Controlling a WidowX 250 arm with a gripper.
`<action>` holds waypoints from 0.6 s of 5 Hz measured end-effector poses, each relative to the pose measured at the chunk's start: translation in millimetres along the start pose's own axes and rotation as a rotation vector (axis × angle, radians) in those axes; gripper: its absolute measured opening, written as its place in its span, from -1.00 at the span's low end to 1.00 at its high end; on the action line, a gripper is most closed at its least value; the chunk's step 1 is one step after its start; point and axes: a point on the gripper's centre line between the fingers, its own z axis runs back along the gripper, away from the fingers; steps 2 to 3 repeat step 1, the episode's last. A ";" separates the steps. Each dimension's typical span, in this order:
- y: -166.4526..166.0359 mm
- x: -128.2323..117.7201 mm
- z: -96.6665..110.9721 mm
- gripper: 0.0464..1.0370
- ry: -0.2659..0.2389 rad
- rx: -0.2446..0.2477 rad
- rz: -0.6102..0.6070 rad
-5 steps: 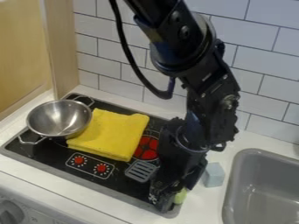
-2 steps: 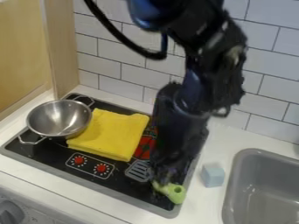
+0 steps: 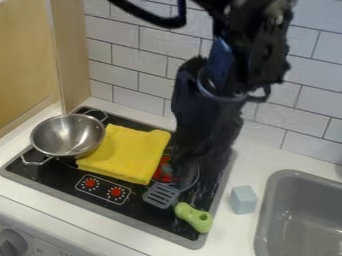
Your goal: Take the green spatula from the top right of the stove and move it to the bottom right
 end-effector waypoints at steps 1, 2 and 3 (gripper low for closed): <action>-4.7 0.0 3.6 0.93 0.001 -0.015 -0.004; -4.7 0.0 3.6 0.93 0.001 -0.015 -0.004; -4.7 0.0 3.6 0.93 0.001 -0.015 -0.004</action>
